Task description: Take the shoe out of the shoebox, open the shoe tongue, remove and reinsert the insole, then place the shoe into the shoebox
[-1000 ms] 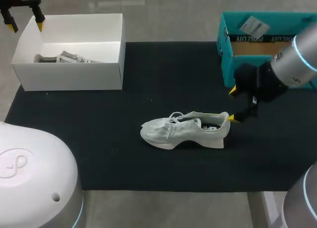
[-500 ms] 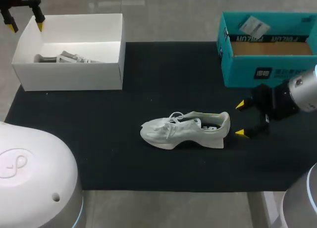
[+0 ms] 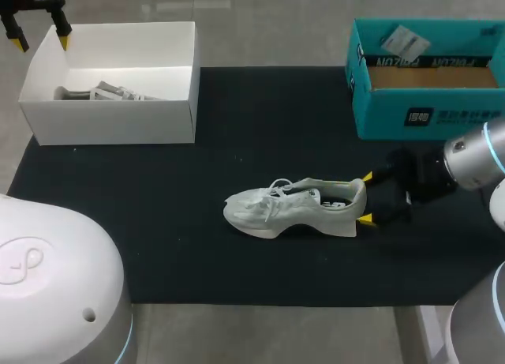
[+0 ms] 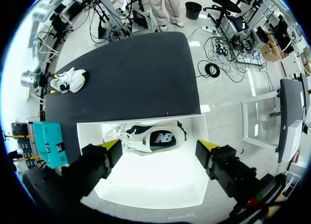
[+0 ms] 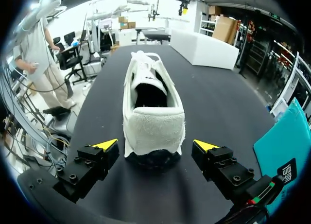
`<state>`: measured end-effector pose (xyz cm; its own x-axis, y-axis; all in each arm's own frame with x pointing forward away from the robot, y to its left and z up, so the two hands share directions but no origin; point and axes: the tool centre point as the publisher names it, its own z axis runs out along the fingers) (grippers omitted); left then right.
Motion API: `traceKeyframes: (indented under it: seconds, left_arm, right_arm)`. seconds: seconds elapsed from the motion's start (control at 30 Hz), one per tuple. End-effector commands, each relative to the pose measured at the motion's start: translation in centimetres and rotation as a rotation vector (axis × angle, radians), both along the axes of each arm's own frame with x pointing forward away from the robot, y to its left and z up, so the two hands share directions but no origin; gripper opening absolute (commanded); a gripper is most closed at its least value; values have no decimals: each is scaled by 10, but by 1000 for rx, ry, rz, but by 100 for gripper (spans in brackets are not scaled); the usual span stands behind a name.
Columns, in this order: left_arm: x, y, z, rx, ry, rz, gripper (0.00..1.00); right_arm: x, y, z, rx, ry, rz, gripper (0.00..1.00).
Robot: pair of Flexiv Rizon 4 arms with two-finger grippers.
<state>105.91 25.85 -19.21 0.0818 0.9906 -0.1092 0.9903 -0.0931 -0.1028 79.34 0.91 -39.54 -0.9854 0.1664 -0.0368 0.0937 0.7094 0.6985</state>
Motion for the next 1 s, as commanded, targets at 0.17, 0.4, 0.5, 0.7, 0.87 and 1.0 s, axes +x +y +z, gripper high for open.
traceKeyframes:
  seconds: [0.17,0.4,0.5,0.7,0.87,1.0]
  left_arm:
    - [2,1,0,1,4,-2,100]
    - [2,1,0,1,4,-2,100]
    - [2,1,0,1,4,-2,100]
    - [2,1,0,1,4,-2,100]
    - [2,1,0,1,4,-2,100]
    - [2,1,0,1,4,-2,100]
  right_arm:
    - [12,16,-25,2,34,17,100]
    - [14,28,-34,17,50,39,100]
    - [15,32,-37,23,58,43,100]
    - [17,40,-43,33,75,59,100]
    - [14,43,-52,35,114,67,0]
    - [14,43,-52,35,114,67,0]
